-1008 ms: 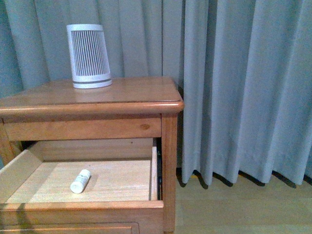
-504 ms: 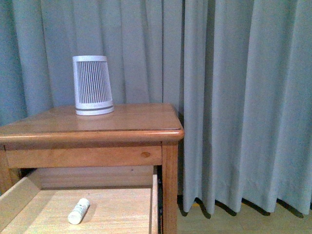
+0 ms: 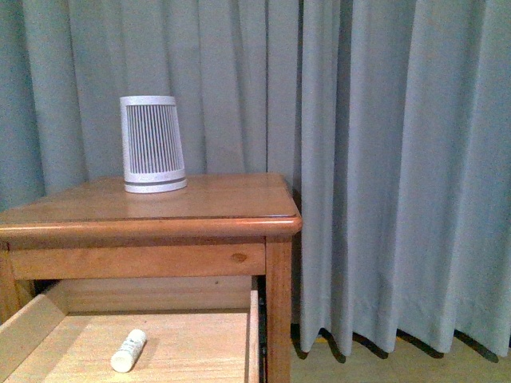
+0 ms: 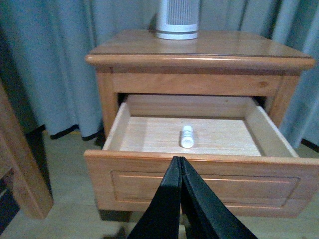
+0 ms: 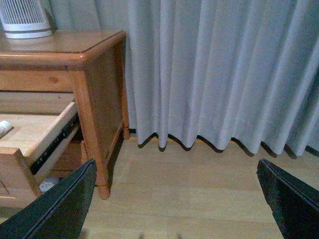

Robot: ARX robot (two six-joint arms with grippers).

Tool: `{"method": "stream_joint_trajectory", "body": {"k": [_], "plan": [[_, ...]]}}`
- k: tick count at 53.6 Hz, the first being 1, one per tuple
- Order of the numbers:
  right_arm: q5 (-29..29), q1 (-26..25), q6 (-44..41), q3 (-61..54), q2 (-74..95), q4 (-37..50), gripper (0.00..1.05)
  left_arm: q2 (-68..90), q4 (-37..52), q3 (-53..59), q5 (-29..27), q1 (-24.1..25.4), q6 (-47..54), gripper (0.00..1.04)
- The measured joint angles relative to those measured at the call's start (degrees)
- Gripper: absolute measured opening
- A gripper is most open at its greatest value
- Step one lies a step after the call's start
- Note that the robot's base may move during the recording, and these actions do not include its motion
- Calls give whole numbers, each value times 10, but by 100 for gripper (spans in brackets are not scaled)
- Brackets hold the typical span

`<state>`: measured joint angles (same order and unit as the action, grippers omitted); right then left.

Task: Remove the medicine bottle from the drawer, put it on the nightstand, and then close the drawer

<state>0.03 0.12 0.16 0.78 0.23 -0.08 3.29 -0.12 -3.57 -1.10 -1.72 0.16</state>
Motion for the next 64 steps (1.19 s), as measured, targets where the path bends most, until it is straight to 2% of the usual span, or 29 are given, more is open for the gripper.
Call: {"method": "stream_joint_trajectory", "body": {"k": [12,16,27,28,32,38,62,64], "plan": [[0,0,0,0,0,0,98,-26,0,26,9,14,-1,4],[0,0,0,0,0,0,98,-29,0,30,9,14,-1,23],[2,0,0,0,0,0,98,-30,0,30,11,14,0,60],[2,0,0,0,0,0,98,-30,0,30,11,14,0,61],[2,0,0,0,0,0,98,-30,0,30,11,14,0,81],[1,0,0,0,0,0,98,-30,0,30,11,14,0,99],[-4,0,0,0,0,0,98,-32,0,30,9,15,-1,98],[40,11,7,5,12,-17,98,-32,0,30,9,15,-1,98]]}}
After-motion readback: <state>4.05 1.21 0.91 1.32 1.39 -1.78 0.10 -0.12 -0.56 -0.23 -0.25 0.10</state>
